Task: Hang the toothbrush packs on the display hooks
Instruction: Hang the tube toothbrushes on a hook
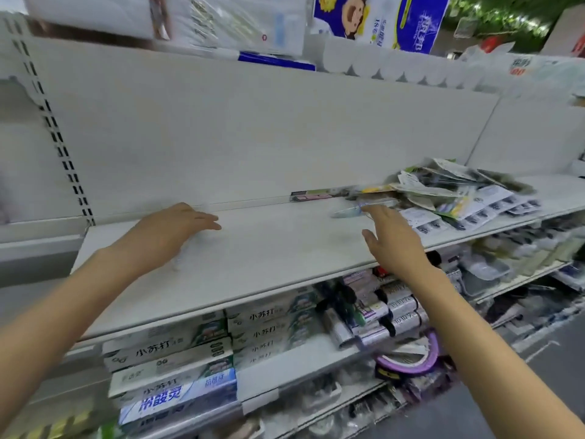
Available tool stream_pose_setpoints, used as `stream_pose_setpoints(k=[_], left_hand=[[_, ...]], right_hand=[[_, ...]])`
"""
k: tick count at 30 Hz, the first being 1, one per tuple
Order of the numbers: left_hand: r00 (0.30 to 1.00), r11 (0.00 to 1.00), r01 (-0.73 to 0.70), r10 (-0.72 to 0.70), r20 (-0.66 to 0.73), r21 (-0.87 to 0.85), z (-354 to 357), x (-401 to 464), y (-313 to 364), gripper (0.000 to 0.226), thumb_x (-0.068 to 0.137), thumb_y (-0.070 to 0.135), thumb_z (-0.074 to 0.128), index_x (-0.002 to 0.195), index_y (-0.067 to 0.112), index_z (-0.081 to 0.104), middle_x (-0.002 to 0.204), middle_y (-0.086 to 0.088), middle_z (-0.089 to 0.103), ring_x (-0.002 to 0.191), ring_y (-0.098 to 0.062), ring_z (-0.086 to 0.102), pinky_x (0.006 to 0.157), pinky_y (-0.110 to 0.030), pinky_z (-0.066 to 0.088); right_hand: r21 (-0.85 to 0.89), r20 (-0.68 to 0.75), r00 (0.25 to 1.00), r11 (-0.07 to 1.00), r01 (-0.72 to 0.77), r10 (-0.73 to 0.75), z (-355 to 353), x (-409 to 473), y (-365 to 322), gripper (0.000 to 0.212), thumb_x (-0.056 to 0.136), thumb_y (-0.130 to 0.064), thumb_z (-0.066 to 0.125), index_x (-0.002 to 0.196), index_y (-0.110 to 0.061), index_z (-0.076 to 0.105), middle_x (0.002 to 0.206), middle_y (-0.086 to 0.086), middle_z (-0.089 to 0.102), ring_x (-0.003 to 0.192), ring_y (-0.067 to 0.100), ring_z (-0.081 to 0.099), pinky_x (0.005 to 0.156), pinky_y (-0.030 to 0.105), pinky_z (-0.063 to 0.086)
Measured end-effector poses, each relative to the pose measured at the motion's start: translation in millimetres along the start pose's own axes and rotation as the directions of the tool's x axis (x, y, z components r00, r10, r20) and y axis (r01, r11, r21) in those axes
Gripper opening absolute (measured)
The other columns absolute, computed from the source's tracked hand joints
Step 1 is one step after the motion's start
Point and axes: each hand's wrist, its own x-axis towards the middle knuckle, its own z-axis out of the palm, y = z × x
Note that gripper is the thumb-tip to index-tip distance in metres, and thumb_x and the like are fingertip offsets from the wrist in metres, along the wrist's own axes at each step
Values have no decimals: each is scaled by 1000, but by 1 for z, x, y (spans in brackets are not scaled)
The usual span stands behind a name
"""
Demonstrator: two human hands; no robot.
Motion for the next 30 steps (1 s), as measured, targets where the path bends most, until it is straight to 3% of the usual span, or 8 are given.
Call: stream_pose_setpoints(k=[4,7,10,14,17,20,24,30], left_hand=[[998,998,65,-65,-11,5,12,10,-2,85,62,-24,56,130,28,64,132,9,61,125,-17,51,94,-31,45],[997,999,38,-37,-72,7,18,11,-5,76,52,-28,62,109,20,75,117,4,71,109,-26,62,83,-32,51],[994,996,84,-81,-69,40,19,4,-8,59,66,-18,73,104,27,75,117,10,68,104,-20,59,78,-32,52],[986,987,138,-129,-109,79,17,-4,-3,42,77,7,81,108,34,71,112,14,63,99,-16,54,68,-38,55],[977,982,176,-166,-134,66,16,-14,1,38,83,17,79,115,35,69,114,12,62,104,-16,53,73,-41,54],[961,975,221,-213,-179,28,10,-23,4,37,87,20,75,121,32,67,115,9,62,106,-18,54,77,-34,48],[931,961,268,-278,-237,-74,-1,-33,14,38,94,26,66,131,29,61,112,9,58,100,-15,55,74,-30,42],[865,912,321,-392,-312,-255,-24,-61,31,42,100,27,55,140,39,48,105,17,56,93,-5,53,77,-32,43]], right_hand=[[-124,46,999,992,35,-30,23,53,33,47,96,-3,51,143,-11,46,140,12,54,129,31,47,96,41,43],[-137,72,995,988,77,-67,44,81,53,53,89,7,51,140,-8,50,138,13,56,131,33,47,101,41,41],[-134,24,989,980,150,-148,68,102,66,58,76,14,54,131,-2,60,130,22,63,125,43,54,99,52,47],[-146,-2,989,979,144,-146,81,122,62,44,78,11,58,119,-3,68,120,23,67,112,45,59,91,53,47],[-133,-20,986,978,160,-164,84,129,52,37,81,6,62,114,-8,71,114,19,68,109,43,58,91,51,44],[-80,-36,974,972,220,-223,87,130,35,39,76,7,69,112,-9,72,107,18,68,100,43,61,86,49,46],[63,-91,941,941,332,-326,81,124,-2,39,83,2,70,120,-10,68,101,15,62,87,41,58,66,41,45],[306,-163,899,846,437,-406,64,103,-69,36,96,-12,62,131,-20,60,114,1,56,99,23,54,65,37,48]])
